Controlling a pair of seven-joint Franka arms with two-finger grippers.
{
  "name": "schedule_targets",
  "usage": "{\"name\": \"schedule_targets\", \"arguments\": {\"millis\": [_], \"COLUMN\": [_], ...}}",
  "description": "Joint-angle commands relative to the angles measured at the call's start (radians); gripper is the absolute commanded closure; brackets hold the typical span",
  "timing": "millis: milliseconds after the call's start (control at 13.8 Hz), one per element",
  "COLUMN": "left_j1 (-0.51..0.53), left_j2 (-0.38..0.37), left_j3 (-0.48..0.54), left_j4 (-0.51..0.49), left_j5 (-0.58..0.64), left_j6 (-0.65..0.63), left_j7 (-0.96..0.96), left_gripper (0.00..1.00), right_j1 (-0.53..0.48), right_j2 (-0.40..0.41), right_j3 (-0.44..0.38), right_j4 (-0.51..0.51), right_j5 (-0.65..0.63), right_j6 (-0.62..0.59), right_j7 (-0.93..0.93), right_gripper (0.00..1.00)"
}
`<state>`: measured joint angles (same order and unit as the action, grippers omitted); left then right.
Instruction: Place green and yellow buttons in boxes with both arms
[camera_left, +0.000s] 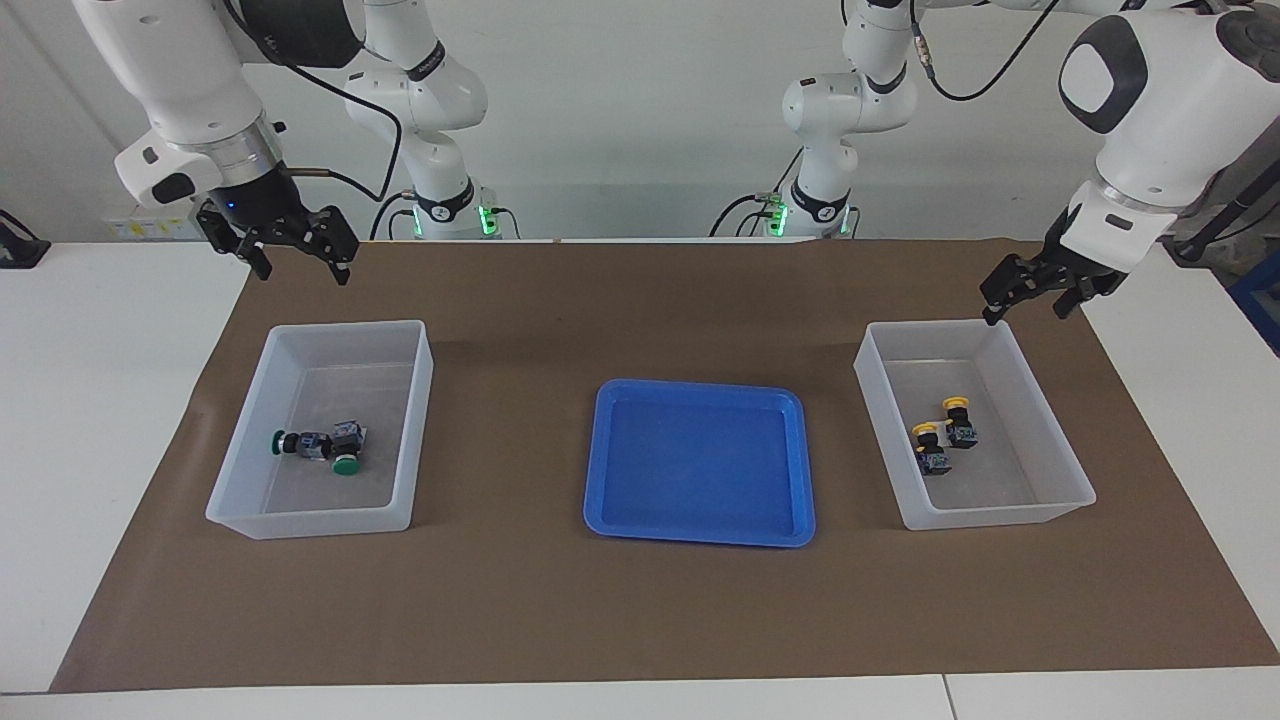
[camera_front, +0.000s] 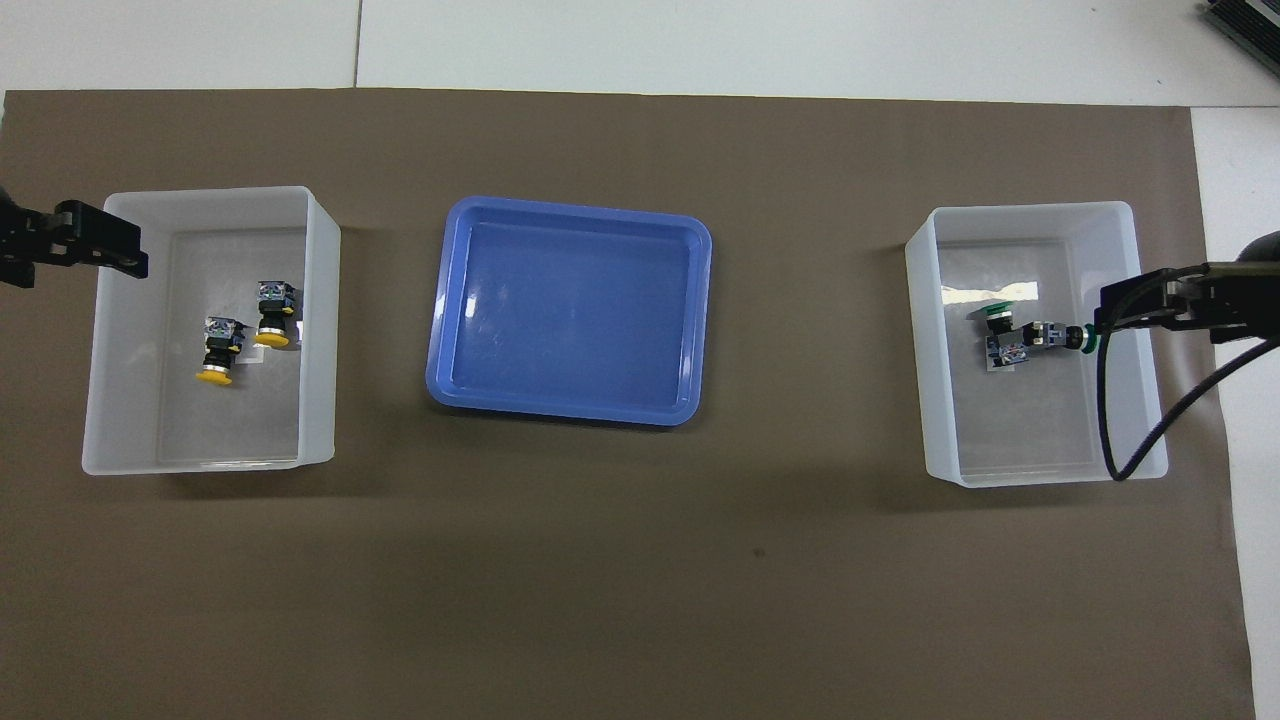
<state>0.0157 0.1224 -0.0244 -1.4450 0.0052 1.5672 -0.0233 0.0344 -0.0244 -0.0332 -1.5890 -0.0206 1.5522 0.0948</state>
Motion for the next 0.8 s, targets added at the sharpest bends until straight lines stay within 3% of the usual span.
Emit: {"name": "schedule_targets", "arguments": {"millis": [0,723], "left_j1": [-0.013,-0.013], "left_j2": [-0.04,-0.095], "left_j3": [0.004,0.004], "left_j4": [-0.023,-0.026], "left_j5": [0.009,0.006], "left_j6": [-0.027,-0.096], "left_j7": [-0.006,-0.009], "left_gripper": [0.0,0.0], "right_j1": [-0.001,-0.005], "right_j2": [-0.008,-0.028], "right_j3": [0.032,0.032], "right_j4": [0.006,-0.031], "right_j5": [0.024,0.024], "right_j6": [-0.015,-0.007], "right_j7": [0.003,0.02], "right_gripper": [0.0,0.0]}}
